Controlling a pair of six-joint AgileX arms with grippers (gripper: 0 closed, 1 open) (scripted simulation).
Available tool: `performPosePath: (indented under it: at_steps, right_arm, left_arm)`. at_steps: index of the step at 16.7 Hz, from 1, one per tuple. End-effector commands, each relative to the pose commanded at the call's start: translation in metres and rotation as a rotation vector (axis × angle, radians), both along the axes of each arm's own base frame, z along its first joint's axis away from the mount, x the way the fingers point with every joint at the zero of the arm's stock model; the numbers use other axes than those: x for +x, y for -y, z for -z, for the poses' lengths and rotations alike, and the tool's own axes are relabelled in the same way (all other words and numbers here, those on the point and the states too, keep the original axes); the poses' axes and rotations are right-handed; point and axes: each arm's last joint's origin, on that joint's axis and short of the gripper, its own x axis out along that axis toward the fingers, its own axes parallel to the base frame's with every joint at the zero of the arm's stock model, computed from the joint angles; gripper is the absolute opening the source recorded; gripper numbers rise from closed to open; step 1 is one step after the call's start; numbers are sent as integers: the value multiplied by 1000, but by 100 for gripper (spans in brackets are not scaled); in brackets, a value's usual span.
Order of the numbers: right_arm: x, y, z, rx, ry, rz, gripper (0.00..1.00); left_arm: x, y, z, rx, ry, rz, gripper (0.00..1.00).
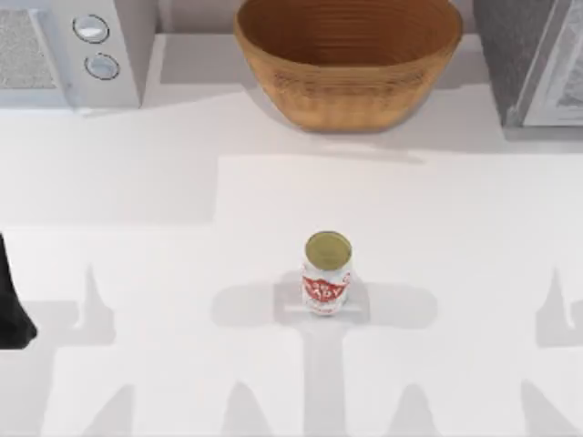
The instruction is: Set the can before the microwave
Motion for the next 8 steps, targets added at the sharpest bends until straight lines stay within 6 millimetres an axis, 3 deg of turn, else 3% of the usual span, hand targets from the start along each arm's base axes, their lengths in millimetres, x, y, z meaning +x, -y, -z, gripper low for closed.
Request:
performPosePath:
  at_steps: [4, 8]
  right_arm:
    - [0, 0, 0, 0, 0, 0, 100]
    - [0, 0, 0, 0, 0, 0, 100]
  left_arm:
    - [0, 2, -6, 9, -18, 19, 100]
    - [4, 13, -43, 56, -125, 112, 100]
